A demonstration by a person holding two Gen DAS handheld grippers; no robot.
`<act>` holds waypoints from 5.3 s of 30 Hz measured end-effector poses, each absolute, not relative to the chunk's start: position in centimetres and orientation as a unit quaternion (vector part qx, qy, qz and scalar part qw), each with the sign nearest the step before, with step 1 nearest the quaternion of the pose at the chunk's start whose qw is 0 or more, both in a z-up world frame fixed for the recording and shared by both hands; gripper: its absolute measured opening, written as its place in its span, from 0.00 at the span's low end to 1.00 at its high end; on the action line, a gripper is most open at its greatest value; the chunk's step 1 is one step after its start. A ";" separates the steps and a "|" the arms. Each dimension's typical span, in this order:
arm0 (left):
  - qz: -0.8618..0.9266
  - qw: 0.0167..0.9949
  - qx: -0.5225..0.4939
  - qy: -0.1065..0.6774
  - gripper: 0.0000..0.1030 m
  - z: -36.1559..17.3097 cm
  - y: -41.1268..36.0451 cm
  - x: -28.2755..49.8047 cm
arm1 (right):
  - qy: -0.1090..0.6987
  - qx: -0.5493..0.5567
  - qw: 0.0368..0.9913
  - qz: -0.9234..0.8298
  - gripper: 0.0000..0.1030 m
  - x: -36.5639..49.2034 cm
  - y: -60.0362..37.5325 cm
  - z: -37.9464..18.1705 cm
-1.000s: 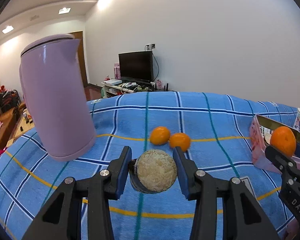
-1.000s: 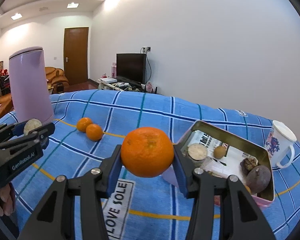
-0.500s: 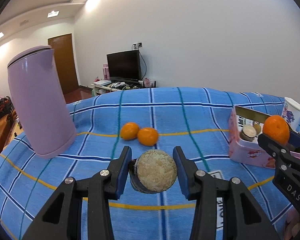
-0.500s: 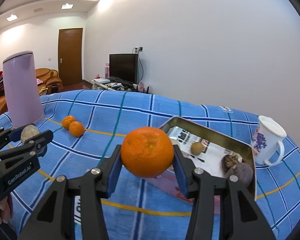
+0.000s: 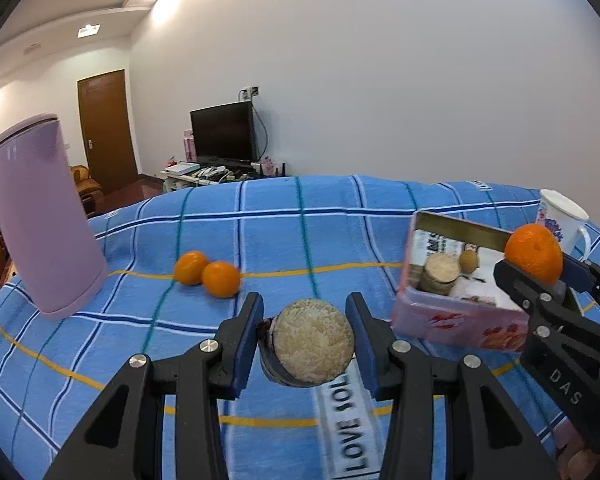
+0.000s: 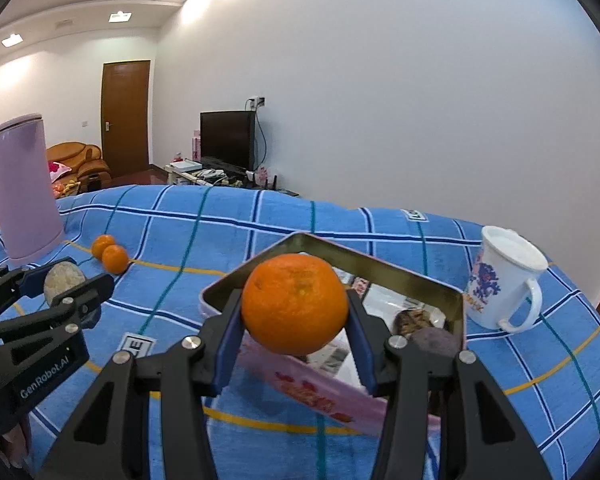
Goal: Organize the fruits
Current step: 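Carry the orange and round cake over the pink tin, then lower the orange and round cake into the tin and open both tools, then withdraw both tools from the tin toward the two oranges by the kettle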
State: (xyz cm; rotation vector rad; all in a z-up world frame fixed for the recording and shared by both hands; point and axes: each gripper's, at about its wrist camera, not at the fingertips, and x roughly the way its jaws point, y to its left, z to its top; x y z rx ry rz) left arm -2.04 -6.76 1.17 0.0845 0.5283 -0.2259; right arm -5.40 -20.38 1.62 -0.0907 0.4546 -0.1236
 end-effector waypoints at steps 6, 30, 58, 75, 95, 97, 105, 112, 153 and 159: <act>-0.129 0.958 0.038 0.254 0.44 1.8 -9.4 -2.0 | 0.220 -0.042 0.972 -0.072 0.50 -5.5 -22.4 2.0; -0.191 0.945 0.051 0.259 0.44 2.0 -19.1 -0.3 | 0.215 0.029 0.963 -0.158 0.50 -5.3 -33.6 3.1; -0.174 0.933 0.078 0.305 0.44 0.2 -21.9 1.8 | 0.310 0.028 0.945 -0.101 0.51 0.4 -34.1 0.4; -0.187 0.939 0.078 0.277 0.67 0.8 -21.8 0.6 | 0.241 0.111 0.964 -0.031 0.91 -2.1 -35.2 2.4; -0.130 0.965 0.043 0.225 0.78 2.7 -18.8 -0.1 | 0.101 0.095 0.983 -0.118 1.00 -6.7 -35.2 5.3; -0.120 0.966 0.043 0.226 0.78 2.5 -18.5 0.1 | 0.092 0.081 0.984 -0.129 1.00 -6.9 -34.6 5.4; -0.083 0.973 0.042 0.214 0.78 2.1 -17.1 0.1 | 0.075 0.066 0.985 -0.140 1.00 -7.6 -33.8 5.1; -0.074 0.975 0.051 0.202 0.78 2.2 -16.3 -1.0 | 0.078 0.046 0.985 -0.145 1.00 -7.8 -32.6 4.7; -0.054 0.973 0.101 0.199 0.78 2.1 -4.5 -1.7 | 0.133 0.048 0.975 -0.174 1.00 -8.9 -23.6 3.3; -0.043 0.974 0.087 0.206 0.78 2.1 -1.8 -0.2 | 0.139 0.047 0.978 -0.151 1.00 -7.7 -20.2 3.0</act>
